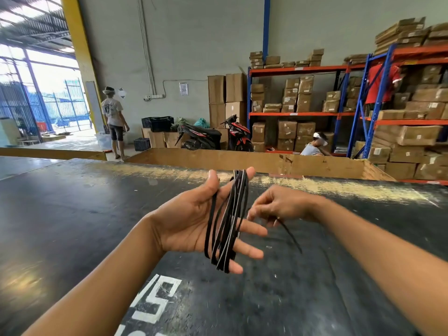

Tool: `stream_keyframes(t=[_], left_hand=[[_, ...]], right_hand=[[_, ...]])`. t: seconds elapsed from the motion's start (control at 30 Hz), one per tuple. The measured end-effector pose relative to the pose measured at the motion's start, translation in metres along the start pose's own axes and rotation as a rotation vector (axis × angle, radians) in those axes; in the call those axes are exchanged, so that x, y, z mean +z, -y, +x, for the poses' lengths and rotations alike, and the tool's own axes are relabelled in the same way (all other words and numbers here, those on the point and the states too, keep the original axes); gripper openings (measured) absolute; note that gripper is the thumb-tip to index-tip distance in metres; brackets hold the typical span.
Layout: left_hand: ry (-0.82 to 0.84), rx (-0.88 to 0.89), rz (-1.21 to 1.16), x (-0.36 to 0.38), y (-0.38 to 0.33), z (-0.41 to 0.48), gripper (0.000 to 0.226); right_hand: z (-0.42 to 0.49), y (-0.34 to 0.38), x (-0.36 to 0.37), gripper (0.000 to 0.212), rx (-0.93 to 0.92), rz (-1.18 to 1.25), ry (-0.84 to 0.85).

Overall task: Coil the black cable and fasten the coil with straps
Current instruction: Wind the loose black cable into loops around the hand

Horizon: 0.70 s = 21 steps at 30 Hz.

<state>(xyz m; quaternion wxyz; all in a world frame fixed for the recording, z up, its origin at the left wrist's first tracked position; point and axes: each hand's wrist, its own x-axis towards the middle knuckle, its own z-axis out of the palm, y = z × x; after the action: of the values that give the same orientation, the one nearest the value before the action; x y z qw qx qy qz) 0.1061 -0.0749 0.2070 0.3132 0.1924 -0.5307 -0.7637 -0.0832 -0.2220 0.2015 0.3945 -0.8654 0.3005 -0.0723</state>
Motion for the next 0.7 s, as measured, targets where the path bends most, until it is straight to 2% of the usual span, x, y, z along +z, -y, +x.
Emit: stream_keyframes(t=[0.13, 0.33, 0.53, 0.7], left_hand=[[-0.041, -0.097, 0.054, 0.001, 0.009, 0.006, 0.058], [-0.114, -0.195, 0.063, -0.002, 0.019, 0.015, 0.058], [-0.258, -0.128, 0.019, -0.017, 0.026, 0.016, 0.054], [-0.391, -0.064, -0.015, -0.029, 0.026, 0.017, 0.053]], right_hand=[[0.002, 0.022, -0.041, 0.014, 0.037, -0.109, -0.039], [0.000, 0.057, -0.064, 0.012, 0.036, -0.343, -0.095], [-0.008, 0.077, -0.059, 0.016, -0.037, -0.456, -0.213], [-0.017, 0.087, -0.040, 0.017, -0.176, -0.545, -0.418]])
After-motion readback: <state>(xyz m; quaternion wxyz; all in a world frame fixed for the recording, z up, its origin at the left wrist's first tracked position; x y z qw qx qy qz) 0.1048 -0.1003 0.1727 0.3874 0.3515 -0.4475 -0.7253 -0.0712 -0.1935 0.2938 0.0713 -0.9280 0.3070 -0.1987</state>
